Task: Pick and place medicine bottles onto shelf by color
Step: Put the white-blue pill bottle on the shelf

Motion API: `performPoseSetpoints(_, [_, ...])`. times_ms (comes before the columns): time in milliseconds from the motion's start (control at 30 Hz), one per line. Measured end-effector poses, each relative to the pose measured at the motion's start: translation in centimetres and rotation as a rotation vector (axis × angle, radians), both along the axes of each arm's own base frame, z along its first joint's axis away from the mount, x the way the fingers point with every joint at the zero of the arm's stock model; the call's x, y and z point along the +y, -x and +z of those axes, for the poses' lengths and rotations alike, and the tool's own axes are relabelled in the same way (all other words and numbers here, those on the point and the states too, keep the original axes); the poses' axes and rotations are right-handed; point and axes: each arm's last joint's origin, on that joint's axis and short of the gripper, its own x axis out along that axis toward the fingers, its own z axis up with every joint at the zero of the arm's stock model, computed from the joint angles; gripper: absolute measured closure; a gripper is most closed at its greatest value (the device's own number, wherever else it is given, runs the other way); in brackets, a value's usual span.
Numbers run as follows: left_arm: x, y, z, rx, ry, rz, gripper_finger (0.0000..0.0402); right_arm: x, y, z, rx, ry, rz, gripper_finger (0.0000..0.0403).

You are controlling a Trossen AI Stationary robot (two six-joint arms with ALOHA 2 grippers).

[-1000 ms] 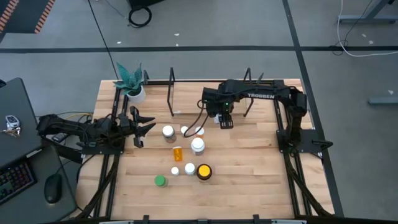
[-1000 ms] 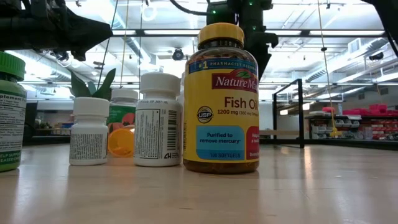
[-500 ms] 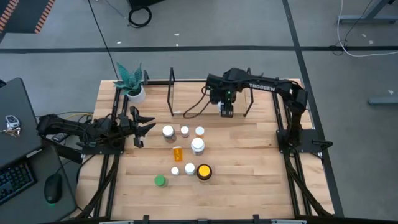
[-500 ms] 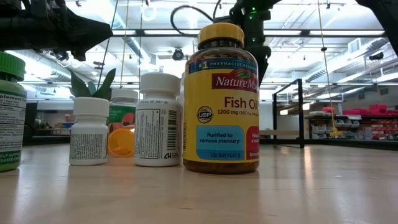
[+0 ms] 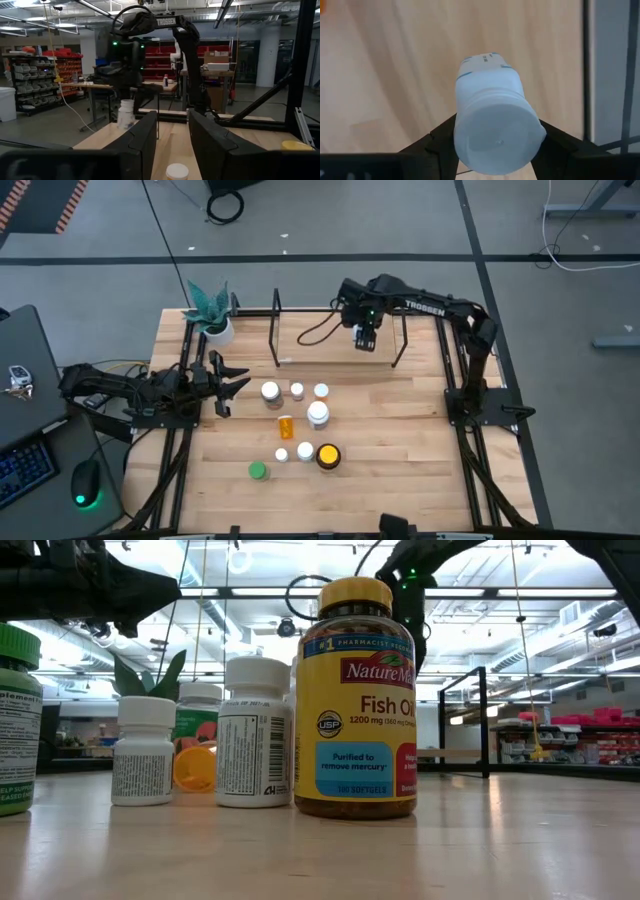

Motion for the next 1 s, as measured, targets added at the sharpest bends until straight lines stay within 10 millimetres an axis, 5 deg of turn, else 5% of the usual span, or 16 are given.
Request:
performPoseSetpoints(667, [0.0,0.1,0.2,-0.002,-0.071,0.019,0.0282,-5.3,2.4,0.2,-0.094,0.065,-0.042,0.0202])
performPoseSetpoints(1000, [0.1,0.1,0.2,0.000,-0.087,0.035,0.0279,-8.0,-0.7,-1.3,0.001,0.007,-0.012,0.0202])
